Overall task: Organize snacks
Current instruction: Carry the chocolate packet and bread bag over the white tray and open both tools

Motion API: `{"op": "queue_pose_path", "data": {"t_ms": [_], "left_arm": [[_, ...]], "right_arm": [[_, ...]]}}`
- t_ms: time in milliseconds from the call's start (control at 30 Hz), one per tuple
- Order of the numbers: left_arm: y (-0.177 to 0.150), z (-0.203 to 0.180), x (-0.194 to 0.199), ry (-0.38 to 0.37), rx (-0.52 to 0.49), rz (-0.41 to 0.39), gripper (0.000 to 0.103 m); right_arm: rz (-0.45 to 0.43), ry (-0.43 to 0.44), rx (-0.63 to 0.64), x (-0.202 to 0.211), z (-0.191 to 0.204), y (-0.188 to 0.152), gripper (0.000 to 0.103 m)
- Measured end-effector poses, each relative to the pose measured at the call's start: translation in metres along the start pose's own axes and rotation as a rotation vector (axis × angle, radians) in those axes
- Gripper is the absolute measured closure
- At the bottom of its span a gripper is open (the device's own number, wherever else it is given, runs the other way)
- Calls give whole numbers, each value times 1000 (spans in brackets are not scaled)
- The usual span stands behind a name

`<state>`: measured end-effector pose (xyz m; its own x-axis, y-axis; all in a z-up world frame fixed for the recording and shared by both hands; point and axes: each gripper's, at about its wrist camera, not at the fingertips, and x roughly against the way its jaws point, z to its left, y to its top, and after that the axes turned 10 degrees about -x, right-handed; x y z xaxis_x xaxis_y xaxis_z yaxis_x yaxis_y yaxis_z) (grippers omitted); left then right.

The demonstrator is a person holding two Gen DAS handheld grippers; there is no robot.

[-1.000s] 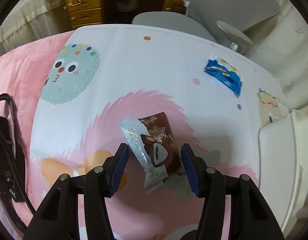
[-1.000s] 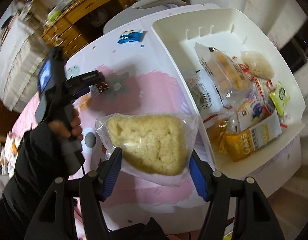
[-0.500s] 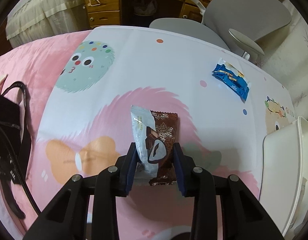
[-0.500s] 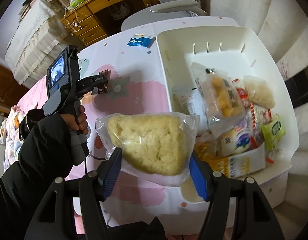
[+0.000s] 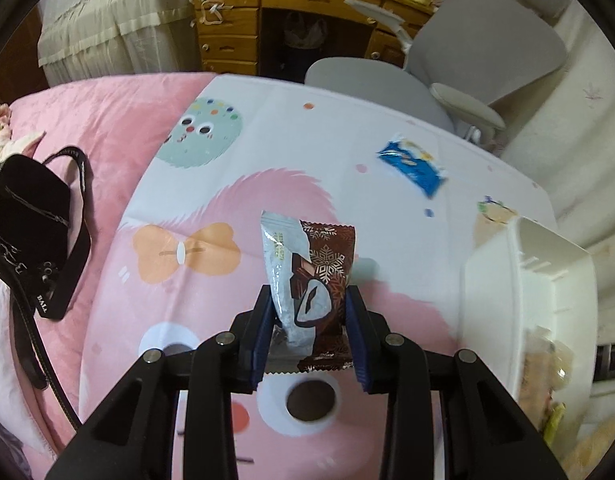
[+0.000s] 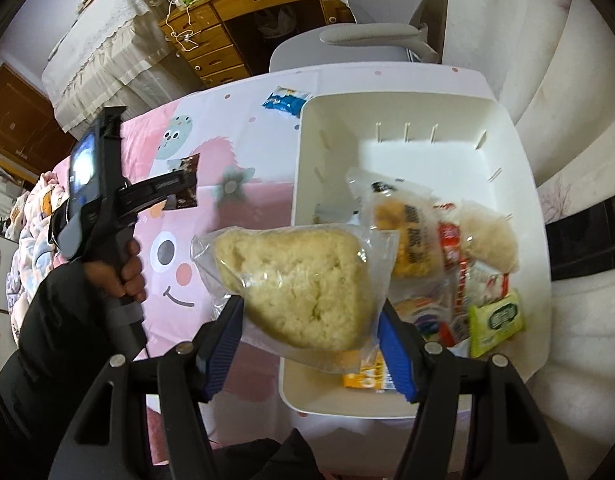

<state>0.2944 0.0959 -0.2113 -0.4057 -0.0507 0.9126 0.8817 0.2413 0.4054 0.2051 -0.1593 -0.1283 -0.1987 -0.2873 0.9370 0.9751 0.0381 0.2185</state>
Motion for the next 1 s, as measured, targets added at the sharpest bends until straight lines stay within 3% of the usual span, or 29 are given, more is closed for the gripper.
{"op": "queue_pose_path", "data": {"t_ms": [200, 567, 967, 1000], "left_arm": [[-8, -33, 49, -44, -43, -53, 70], [-50, -105, 91, -279, -172, -158, 70], [-88, -172, 104, -448, -344, -133, 70], [-91, -174, 104, -447, -354, -124, 66]], "right_arm": [[-65, 21, 56, 22, -15, 0, 39], [-181, 51, 22, 44, -61, 0, 39], [-173, 10, -25, 41, -110, -11, 39], [-174, 8, -31, 41, -112, -11, 39]]}}
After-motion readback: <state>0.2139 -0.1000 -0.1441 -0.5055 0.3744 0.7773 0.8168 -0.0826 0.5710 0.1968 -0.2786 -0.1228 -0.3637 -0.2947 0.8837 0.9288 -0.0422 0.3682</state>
